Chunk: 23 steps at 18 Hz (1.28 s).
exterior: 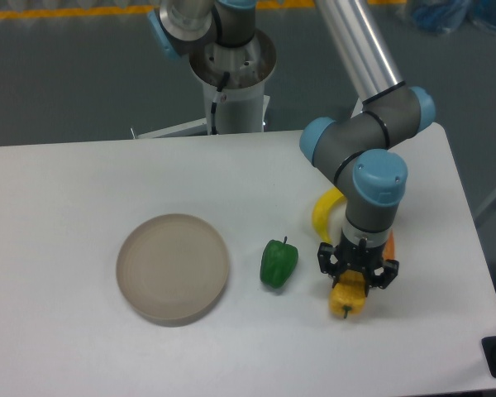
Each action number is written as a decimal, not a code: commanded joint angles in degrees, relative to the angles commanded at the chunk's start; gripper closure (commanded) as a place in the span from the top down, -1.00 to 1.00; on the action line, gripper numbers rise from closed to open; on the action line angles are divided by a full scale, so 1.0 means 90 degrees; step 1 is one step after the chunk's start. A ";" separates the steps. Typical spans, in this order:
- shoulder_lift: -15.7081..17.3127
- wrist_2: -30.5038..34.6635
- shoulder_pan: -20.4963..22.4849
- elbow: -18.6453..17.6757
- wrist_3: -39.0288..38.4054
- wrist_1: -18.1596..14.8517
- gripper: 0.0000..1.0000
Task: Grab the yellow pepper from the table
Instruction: 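Lift the grasped yellow pepper up off the table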
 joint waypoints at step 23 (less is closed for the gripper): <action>0.0216 0.0840 0.0069 0.0773 0.1264 -0.0850 -0.28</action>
